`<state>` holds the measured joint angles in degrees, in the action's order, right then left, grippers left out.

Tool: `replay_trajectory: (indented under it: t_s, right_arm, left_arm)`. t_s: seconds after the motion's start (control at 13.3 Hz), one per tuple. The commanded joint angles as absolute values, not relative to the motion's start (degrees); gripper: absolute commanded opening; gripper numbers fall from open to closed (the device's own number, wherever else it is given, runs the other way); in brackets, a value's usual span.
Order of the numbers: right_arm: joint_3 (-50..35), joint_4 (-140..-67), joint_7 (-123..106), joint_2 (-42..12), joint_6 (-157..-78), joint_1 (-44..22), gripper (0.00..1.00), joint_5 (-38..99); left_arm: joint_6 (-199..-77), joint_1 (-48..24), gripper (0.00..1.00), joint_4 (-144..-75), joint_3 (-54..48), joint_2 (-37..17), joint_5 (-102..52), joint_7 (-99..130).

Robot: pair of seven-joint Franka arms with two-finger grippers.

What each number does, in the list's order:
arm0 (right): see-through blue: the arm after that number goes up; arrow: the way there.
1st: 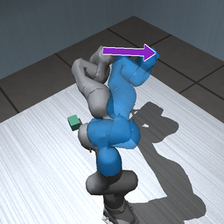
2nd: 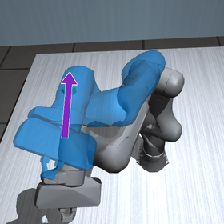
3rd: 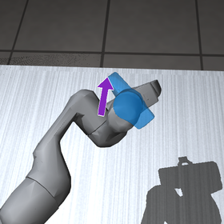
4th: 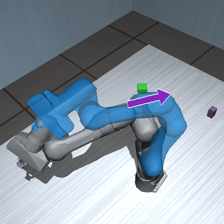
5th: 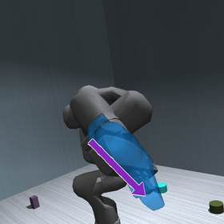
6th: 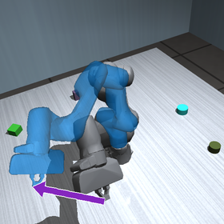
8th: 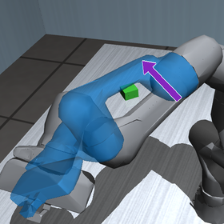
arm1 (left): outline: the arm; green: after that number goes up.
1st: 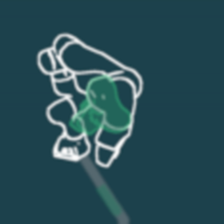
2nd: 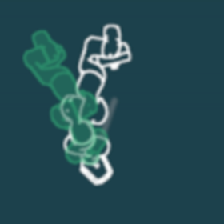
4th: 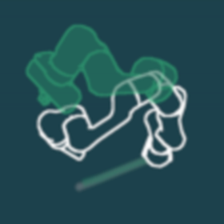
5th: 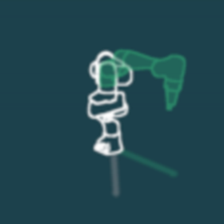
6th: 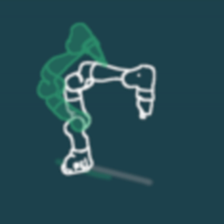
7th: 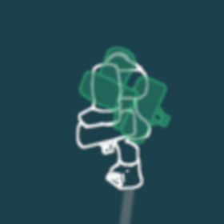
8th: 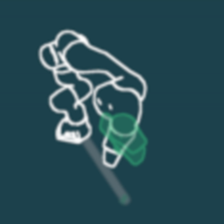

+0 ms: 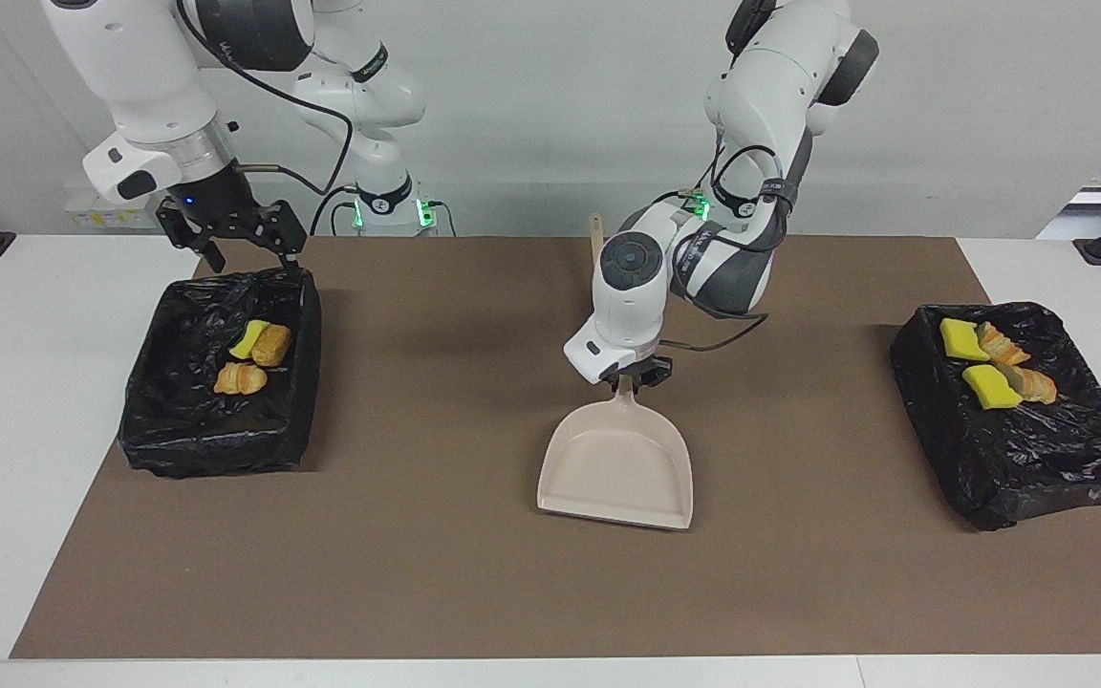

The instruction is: Sweep and dump trash in bin

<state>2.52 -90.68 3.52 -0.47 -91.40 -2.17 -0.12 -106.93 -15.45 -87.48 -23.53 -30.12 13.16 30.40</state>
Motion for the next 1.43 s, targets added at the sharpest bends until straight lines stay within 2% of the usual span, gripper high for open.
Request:
replay_trajectory:
  t_s: [0.0,0.08,0.15,0.38,0.53,0.68,0.83,1.05,1.35]
  right_arm:
    - [2.37,-90.17,3.51,-0.79,-92.29,-1.93,1.00,-0.97]
    - [2.37,-90.52,3.60,-0.53,-92.29,-1.93,1.00,-0.97]
    - [2.37,-90.70,3.69,-0.35,-92.20,-1.93,1.00,-0.97]
    - [2.46,-91.76,5.70,0.17,-92.11,-1.85,1.00,-0.44]
    - [2.37,-91.76,6.68,0.18,-92.11,-1.85,1.00,-0.35]
    - [2.46,-91.50,6.50,0.09,-91.93,-1.67,1.00,-0.18]
    - [2.46,-91.49,6.50,0.09,-91.93,-1.76,1.00,-0.18]
    - [2.46,-91.58,6.50,0.09,-91.93,-1.67,1.00,-0.18]
    - [2.46,-91.58,6.50,0.09,-91.93,-1.67,1.00,-0.18]
  left_arm:
    - [-107.85,-15.38,0.32,-89.12,-23.12,-28.83,12.13,33.05]
    - [-107.32,-15.29,0.81,-89.30,-23.12,-28.31,12.13,32.96]
    - [-107.05,-14.94,1.00,-89.73,-23.12,-27.78,12.13,32.87]
    - [-103.81,-14.15,1.00,-90.70,-22.33,-23.05,12.13,31.56]
    - [-97.23,-13.71,1.00,-91.58,-20.31,-19.53,12.04,29.98]
    - [-96.77,-12.84,1.00,-93.94,-18.03,-14.09,10.47,28.92]
    - [-96.59,-12.57,1.00,-97.10,-11.64,-8.55,3.56,28.57]
    - [-95.11,-12.57,1.00,-102.90,-4.42,0.77,0.62,14.63]
    - [-91.93,-10.55,1.00,-102.22,-0.62,4.57,0.62,3.81]
